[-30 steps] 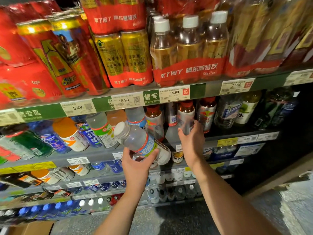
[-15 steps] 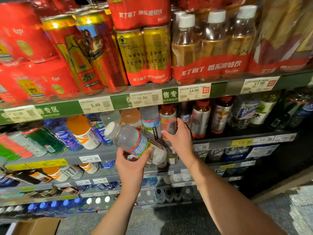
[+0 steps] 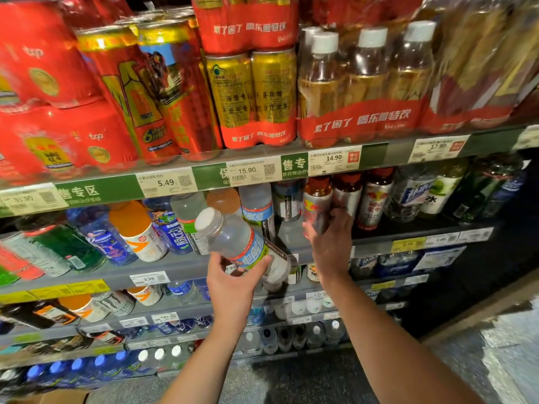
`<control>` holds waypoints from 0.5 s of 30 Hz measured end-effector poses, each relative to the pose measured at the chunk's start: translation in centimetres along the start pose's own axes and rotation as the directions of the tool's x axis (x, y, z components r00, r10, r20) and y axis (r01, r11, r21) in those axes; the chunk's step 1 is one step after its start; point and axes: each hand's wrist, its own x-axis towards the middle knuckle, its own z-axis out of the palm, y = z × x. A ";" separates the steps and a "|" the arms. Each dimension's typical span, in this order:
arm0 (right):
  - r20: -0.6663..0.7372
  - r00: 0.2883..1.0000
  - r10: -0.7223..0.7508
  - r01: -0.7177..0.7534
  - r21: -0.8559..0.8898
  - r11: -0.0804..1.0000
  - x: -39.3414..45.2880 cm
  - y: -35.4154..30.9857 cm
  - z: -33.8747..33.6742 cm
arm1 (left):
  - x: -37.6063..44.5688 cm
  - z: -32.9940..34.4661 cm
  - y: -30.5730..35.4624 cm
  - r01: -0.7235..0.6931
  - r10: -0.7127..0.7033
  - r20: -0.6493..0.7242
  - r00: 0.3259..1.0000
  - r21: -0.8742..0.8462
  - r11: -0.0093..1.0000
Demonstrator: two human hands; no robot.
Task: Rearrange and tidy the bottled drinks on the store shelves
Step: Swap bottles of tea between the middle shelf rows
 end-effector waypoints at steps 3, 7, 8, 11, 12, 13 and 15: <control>0.063 0.989 0.130 -0.137 0.109 0.985 0.5 0.4 -0.7 | 0.1 0.6 0.1 0.015 -0.015 0.045 0.999 0.004 1.000; 0.033 0.998 0.061 -0.067 0.233 0.970 -1.1 0.4 -2.3 | 0.0 1.3 -0.3 0.021 -0.024 0.101 0.995 0.030 0.999; 0.058 0.994 0.089 -0.102 0.278 0.955 -1.6 -0.2 -3.0 | 0.0 1.6 -0.4 0.025 -0.029 0.111 0.993 0.034 0.999; 0.367 0.930 0.013 -0.177 0.417 0.892 -2.7 -1.5 -4.7 | -0.5 2.7 -0.3 0.037 -0.043 0.129 0.991 0.049 0.998; 0.484 0.874 -0.045 -0.184 0.416 0.891 -2.9 -1.6 -5.3 | -0.7 3.2 -0.3 0.041 -0.048 0.129 0.990 0.058 0.997; 0.580 0.809 -0.093 -0.185 0.401 0.897 -2.9 -1.5 -5.8 | -0.8 3.6 -0.3 0.047 -0.055 0.125 0.991 0.072 0.996; 0.710 0.695 -0.114 -0.156 0.303 0.940 -2.6 -0.5 -6.4 | -0.9 4.3 -0.1 0.051 -0.063 0.113 0.992 0.105 0.993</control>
